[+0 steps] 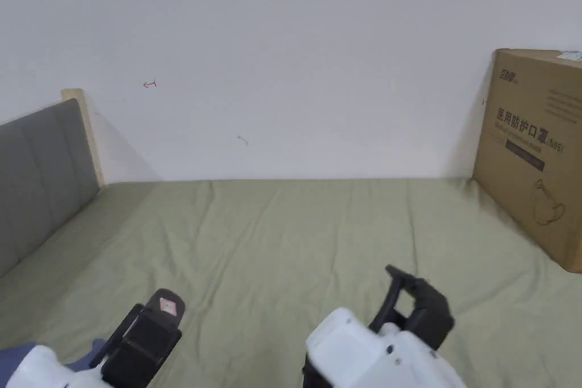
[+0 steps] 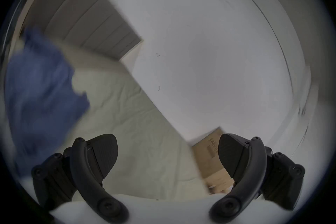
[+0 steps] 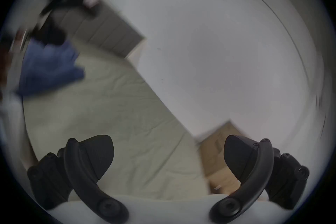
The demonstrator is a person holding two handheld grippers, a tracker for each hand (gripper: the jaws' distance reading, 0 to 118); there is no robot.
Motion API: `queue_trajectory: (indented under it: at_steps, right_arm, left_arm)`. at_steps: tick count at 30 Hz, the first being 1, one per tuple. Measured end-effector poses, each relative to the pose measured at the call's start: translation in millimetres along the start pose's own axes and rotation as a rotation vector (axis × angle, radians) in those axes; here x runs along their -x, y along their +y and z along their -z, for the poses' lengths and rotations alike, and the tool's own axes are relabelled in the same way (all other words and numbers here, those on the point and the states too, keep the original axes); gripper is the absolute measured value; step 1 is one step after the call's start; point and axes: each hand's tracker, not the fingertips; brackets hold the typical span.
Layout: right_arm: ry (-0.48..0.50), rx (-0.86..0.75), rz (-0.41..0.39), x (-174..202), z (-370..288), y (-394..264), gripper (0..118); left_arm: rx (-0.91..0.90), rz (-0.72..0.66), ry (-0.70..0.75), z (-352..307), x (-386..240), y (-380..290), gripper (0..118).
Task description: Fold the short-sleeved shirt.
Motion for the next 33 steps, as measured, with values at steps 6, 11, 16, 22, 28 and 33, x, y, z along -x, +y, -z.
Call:
queue_trajectory:
  at_steps: [6, 11, 16, 22, 28, 33]
  right_arm:
    - [-0.110, 0.041, 0.795, -53, -4, -40, 118]
    - [-0.171, 0.135, 0.945, -58, -10, -65, 118]
    - [-0.226, 0.078, 0.741, -54, -14, -54, 118]
    - [-0.199, 0.046, 0.710, -57, -15, -48, 111]
    - [-0.190, 0.032, 0.666, -57, -15, -46, 10]
    - [-0.199, 0.016, 0.646, -62, -15, -44, 1]
  left_arm:
    - [0.022, 0.810, 0.032, 5, -73, -4, 118]
    - [0.070, 0.840, 0.015, 4, -71, -23, 118]
    - [0.053, 0.753, 0.004, 3, -69, -12, 118]
    - [0.034, 0.829, 0.036, -4, -76, -13, 100]
    - [0.020, 0.851, 0.073, 0, -75, -18, 0]
    - [0.039, 0.718, 0.009, 2, -70, -7, 0]
